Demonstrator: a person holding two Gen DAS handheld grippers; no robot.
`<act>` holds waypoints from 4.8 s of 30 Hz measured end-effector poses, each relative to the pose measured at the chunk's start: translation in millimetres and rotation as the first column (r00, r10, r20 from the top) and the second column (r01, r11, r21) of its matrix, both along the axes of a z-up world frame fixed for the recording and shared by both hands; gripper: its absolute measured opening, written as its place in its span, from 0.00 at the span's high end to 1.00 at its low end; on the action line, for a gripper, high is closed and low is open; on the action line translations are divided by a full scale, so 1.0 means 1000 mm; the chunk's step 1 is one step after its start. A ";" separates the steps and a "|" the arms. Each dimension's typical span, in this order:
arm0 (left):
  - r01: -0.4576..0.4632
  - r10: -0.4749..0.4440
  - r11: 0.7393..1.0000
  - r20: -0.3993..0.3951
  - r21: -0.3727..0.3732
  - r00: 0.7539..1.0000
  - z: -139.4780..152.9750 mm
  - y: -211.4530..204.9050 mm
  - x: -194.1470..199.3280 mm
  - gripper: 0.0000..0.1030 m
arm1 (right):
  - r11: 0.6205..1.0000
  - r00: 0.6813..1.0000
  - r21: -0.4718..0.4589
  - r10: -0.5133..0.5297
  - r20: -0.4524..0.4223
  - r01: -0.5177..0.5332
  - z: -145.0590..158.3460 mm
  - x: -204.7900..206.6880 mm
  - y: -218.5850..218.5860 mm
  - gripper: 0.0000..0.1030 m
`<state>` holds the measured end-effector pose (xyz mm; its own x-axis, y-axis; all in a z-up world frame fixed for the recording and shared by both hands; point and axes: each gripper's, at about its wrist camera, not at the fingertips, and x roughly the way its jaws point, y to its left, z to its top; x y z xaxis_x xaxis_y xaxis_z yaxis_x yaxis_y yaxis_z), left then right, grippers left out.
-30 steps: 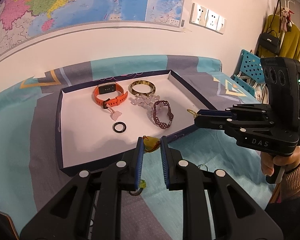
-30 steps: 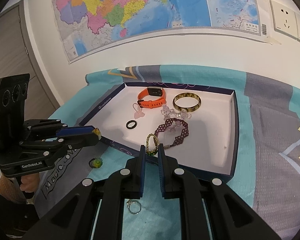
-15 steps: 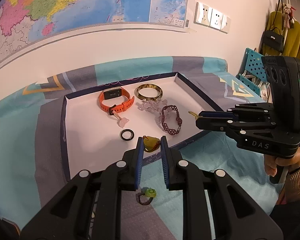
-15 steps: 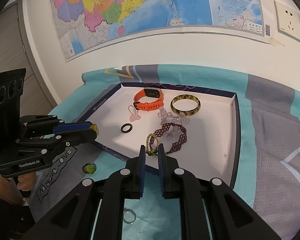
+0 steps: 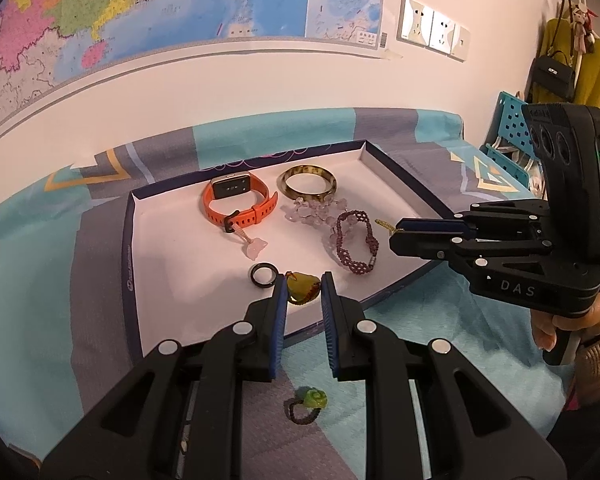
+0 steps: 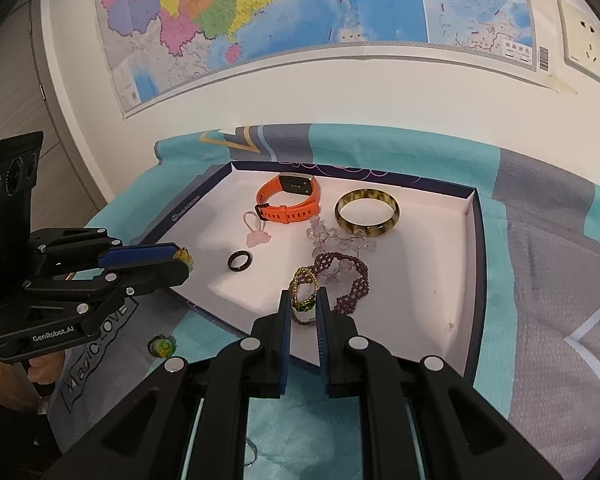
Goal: Organize jewelry
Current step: 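Carry the gold bracelet with the right gripper while the left gripper carries the amber pendant into the box, then open the right gripper releasing the gold bracelet while the left gripper releases the amber pendant, then withdraw both grippers from the box toward the rings on the cloth, then close the right gripper on the silver ring while the left gripper closes on the green stone ring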
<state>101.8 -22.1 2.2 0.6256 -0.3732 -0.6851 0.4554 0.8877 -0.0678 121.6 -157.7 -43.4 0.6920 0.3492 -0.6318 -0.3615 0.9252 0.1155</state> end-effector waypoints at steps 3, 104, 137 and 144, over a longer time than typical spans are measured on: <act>-0.004 0.004 1.000 -0.006 0.003 1.000 -0.002 0.001 0.004 0.83 | 1.000 1.000 -0.014 -0.003 0.001 0.003 -0.001 0.003 0.002 0.90; 0.010 -0.004 0.998 -0.107 0.054 0.994 -0.048 0.011 -0.046 0.78 | 0.996 0.995 -0.066 0.048 -0.091 -0.054 -0.044 -0.076 0.014 0.67; -0.006 0.009 1.000 -0.107 0.031 0.994 -0.047 0.012 -0.052 0.79 | 0.994 0.999 -0.105 0.004 -0.053 -0.010 -0.038 -0.079 0.014 0.84; -0.009 0.011 1.000 -0.106 0.025 0.994 -0.046 0.010 -0.056 0.79 | 0.998 0.999 -0.067 -0.004 -0.050 0.001 -0.035 -0.078 0.010 0.84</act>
<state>46.0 -11.7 -43.9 0.5527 -0.3498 -0.7564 0.4381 0.8941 -0.0934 44.1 -148.2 -78.4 0.6595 0.3032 -0.6878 -0.3545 0.9324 0.0711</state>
